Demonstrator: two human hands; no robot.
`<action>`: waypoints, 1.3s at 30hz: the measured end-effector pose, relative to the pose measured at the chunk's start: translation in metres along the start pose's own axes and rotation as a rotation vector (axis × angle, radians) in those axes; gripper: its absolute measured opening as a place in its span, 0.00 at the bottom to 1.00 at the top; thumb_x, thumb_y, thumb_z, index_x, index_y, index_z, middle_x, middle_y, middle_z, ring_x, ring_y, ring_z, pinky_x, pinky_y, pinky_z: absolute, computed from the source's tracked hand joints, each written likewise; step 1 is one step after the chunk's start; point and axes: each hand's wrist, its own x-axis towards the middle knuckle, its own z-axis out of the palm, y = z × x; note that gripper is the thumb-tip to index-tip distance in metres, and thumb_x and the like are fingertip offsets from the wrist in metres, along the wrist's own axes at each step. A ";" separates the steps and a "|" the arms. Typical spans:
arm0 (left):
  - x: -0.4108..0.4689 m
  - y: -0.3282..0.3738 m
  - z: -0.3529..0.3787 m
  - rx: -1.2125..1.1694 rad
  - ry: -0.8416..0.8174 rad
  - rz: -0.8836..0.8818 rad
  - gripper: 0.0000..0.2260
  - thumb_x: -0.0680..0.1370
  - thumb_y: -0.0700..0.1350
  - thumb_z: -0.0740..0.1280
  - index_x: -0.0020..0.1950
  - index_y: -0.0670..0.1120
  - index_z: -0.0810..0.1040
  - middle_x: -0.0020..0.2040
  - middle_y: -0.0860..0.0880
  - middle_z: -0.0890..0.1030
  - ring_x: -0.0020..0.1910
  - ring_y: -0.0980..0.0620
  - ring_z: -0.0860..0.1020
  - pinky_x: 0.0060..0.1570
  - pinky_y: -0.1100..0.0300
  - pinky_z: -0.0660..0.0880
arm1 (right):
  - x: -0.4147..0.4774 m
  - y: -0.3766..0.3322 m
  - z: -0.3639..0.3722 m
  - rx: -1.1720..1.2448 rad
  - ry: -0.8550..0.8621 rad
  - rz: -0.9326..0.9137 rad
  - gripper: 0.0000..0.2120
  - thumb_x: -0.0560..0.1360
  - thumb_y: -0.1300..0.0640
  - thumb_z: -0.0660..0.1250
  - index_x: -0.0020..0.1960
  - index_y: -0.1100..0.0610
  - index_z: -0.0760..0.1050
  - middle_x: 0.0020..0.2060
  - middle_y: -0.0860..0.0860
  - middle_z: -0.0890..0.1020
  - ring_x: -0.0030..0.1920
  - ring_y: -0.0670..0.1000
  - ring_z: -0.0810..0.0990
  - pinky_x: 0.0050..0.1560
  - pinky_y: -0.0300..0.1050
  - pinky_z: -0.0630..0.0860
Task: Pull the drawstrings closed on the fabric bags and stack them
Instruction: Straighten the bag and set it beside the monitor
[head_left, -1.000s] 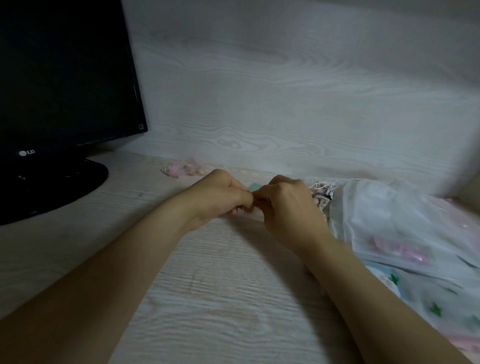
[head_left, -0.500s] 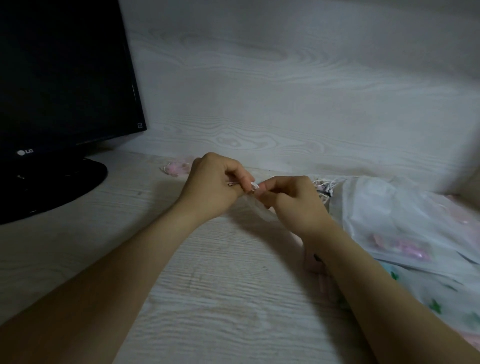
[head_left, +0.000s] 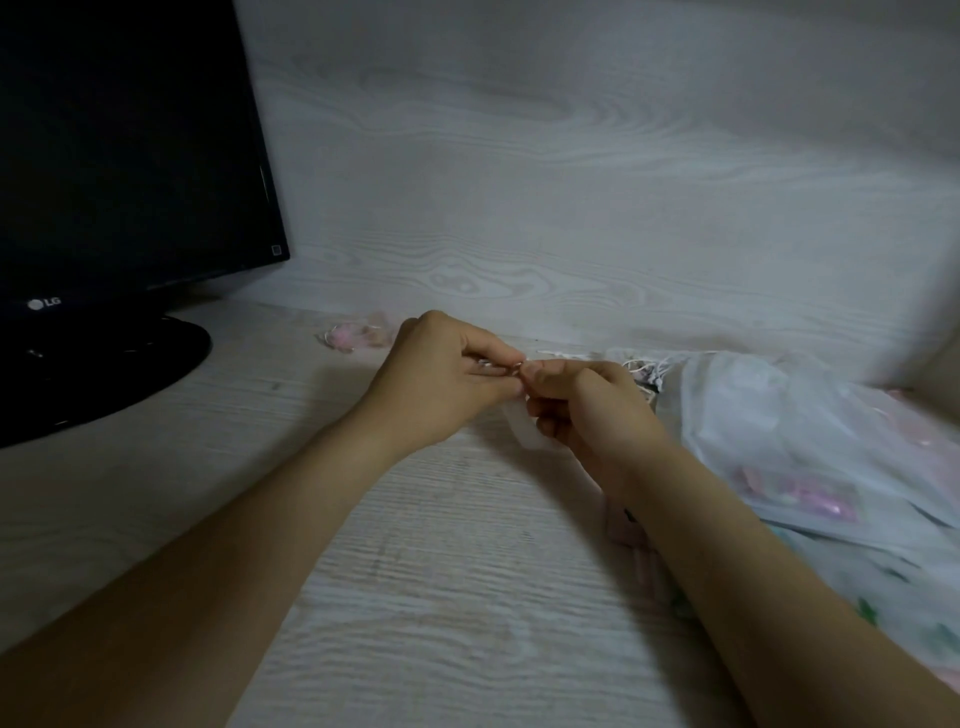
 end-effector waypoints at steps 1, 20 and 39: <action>0.001 -0.001 0.001 0.048 0.029 0.018 0.09 0.73 0.38 0.81 0.52 0.45 0.90 0.49 0.51 0.89 0.50 0.59 0.87 0.59 0.56 0.83 | 0.000 0.001 0.000 -0.009 0.008 -0.002 0.10 0.79 0.62 0.69 0.41 0.59 0.85 0.33 0.52 0.79 0.37 0.49 0.75 0.38 0.44 0.68; 0.008 0.005 -0.008 -0.022 0.013 -0.430 0.24 0.84 0.57 0.60 0.39 0.41 0.80 0.31 0.43 0.84 0.30 0.45 0.81 0.36 0.54 0.75 | 0.006 0.006 0.000 -0.199 0.126 -0.105 0.05 0.78 0.61 0.73 0.46 0.61 0.85 0.32 0.49 0.82 0.33 0.44 0.78 0.35 0.36 0.75; 0.011 -0.003 -0.012 0.153 -0.035 -0.348 0.12 0.80 0.44 0.62 0.39 0.44 0.79 0.34 0.50 0.82 0.37 0.49 0.77 0.38 0.55 0.71 | 0.000 0.003 -0.001 -0.213 0.046 -0.175 0.02 0.74 0.60 0.78 0.45 0.60 0.88 0.35 0.55 0.85 0.35 0.48 0.78 0.38 0.39 0.76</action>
